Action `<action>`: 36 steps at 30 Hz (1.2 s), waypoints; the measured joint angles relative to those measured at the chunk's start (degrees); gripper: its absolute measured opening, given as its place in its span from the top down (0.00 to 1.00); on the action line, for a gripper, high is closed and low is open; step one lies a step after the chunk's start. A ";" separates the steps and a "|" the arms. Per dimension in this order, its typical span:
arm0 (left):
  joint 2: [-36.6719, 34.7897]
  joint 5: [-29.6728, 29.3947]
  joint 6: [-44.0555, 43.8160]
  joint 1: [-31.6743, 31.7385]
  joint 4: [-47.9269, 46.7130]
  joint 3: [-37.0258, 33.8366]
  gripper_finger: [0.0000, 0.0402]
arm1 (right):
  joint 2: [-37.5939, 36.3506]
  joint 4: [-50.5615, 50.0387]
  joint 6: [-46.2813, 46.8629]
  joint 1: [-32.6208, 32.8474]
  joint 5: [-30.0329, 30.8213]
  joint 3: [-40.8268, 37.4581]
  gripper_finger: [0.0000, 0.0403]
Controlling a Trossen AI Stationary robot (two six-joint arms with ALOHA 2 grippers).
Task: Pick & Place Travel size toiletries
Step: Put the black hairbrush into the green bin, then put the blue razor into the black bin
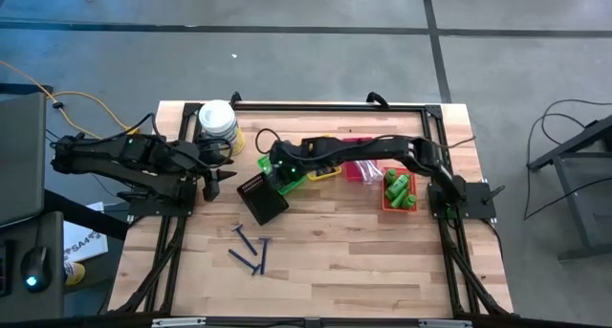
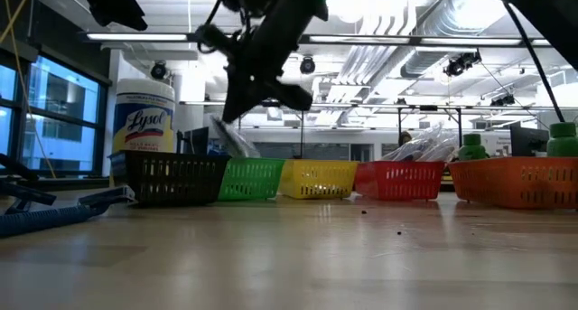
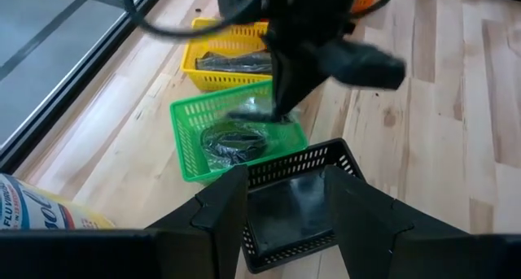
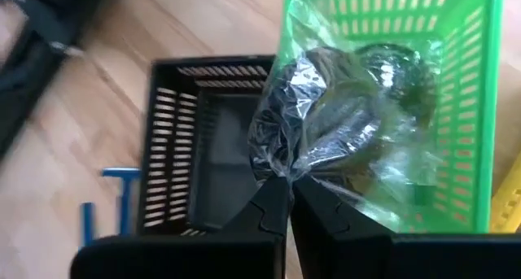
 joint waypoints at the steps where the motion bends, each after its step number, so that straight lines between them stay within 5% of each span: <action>1: 0.02 0.00 0.00 0.00 -0.07 0.00 0.60 | 0.64 -0.02 0.06 -0.09 0.06 0.00 0.99; 7: 0.02 0.02 -0.16 0.00 -0.09 0.00 0.60 | 0.98 -1.21 0.06 -0.38 0.14 0.00 0.96; 20: 0.02 0.39 -0.95 0.00 -0.21 0.00 0.60 | -0.53 -5.26 1.50 -2.19 0.93 0.00 0.57; 36: 5.17 7.30 -10.65 -0.02 -6.08 0.02 0.60 | -12.73 -17.93 -2.57 5.46 10.27 0.02 0.59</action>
